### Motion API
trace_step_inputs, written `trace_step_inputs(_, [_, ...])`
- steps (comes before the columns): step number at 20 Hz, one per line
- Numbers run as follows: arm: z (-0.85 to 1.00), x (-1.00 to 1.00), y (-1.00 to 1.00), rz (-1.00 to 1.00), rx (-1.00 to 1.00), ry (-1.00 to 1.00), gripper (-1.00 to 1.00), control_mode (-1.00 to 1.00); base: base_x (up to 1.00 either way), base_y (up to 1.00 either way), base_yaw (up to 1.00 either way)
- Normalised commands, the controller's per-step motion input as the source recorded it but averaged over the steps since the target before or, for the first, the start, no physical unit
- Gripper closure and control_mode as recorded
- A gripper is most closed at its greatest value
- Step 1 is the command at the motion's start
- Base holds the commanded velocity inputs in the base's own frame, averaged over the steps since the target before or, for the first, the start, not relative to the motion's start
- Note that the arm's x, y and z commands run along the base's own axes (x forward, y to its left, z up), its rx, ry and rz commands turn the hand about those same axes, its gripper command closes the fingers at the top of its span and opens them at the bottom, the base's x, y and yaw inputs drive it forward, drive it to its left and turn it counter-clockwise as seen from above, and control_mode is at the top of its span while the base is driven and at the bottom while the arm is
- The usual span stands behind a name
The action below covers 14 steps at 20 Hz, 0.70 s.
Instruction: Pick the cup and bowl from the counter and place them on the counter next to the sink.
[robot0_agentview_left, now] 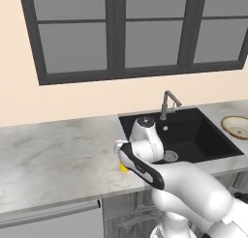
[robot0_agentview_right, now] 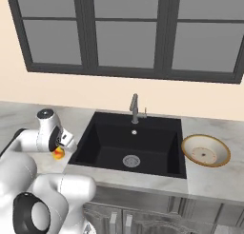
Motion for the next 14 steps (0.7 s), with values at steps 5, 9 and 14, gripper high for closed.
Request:
trace_step_inputs(5, [-0.20, 0.00, 0.00, -0.01, 0.00, 0.00, 1.00, -1.00, 0.00, 0.00, 0.00])
trace_step_inputs(9, [-0.22, 0.00, 0.00, -0.01, 0.00, 0.00, 1.00, -1.00, 0.00, 0.00, 0.00])
trace_step_inputs(14, [-0.18, 0.00, 0.00, -0.01, 0.00, 0.00, 1.00, -1.00, 0.00, 0.00, 0.00])
